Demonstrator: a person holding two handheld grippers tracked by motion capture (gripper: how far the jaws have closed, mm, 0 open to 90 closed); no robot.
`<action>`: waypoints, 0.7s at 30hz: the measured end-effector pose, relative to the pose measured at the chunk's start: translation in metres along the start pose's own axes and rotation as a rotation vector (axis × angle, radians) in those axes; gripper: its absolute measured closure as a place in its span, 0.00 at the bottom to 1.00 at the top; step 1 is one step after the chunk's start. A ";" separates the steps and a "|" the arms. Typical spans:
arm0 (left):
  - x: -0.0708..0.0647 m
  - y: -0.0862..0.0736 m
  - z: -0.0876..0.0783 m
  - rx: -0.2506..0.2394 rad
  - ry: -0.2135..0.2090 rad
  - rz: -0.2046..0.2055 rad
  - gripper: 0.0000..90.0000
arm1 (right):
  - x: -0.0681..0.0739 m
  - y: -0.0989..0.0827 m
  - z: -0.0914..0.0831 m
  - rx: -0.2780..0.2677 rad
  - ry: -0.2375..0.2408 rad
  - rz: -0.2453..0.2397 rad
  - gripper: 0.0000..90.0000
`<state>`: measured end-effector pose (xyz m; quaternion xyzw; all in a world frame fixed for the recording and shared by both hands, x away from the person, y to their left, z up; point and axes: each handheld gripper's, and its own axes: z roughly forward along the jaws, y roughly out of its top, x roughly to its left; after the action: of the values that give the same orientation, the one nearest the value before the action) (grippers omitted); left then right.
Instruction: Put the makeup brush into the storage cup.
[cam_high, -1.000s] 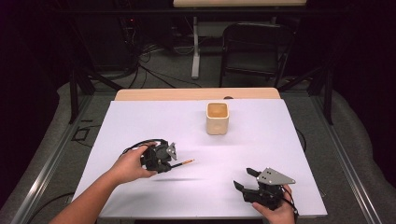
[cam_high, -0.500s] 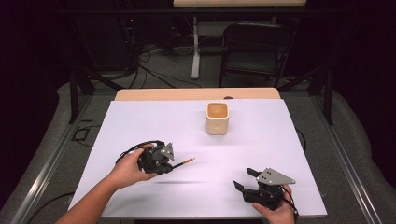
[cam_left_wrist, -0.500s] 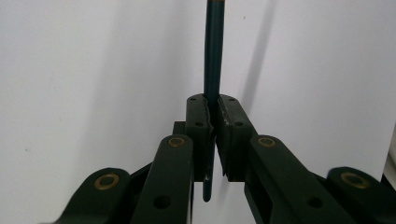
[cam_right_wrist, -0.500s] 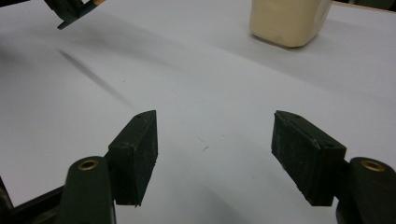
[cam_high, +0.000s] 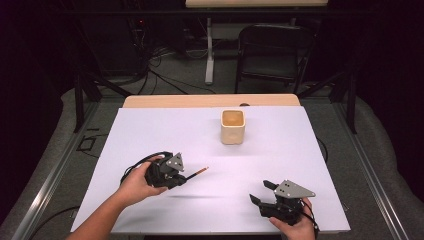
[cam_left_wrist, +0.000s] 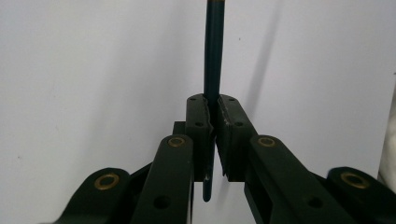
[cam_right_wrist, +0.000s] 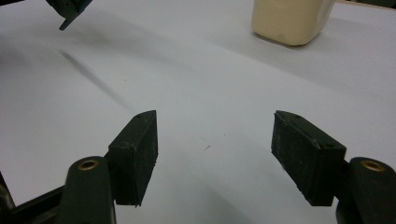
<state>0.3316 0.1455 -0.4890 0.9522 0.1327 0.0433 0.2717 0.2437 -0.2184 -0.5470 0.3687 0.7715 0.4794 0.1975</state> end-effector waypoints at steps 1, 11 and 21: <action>0.000 0.000 0.000 0.000 0.000 0.000 0.93 | 0.000 0.000 0.000 0.000 0.000 0.000 0.36; -0.008 -0.007 -0.001 -0.156 -0.006 -0.037 0.93 | 0.003 0.001 0.002 0.012 0.011 -0.001 0.38; -0.015 -0.013 0.003 -0.234 -0.023 -0.062 0.93 | 0.004 0.002 0.002 0.019 0.024 0.002 0.40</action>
<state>0.3148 0.1506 -0.4986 0.9099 0.1529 0.0390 0.3837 0.2429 -0.2140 -0.5463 0.3657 0.7781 0.4765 0.1840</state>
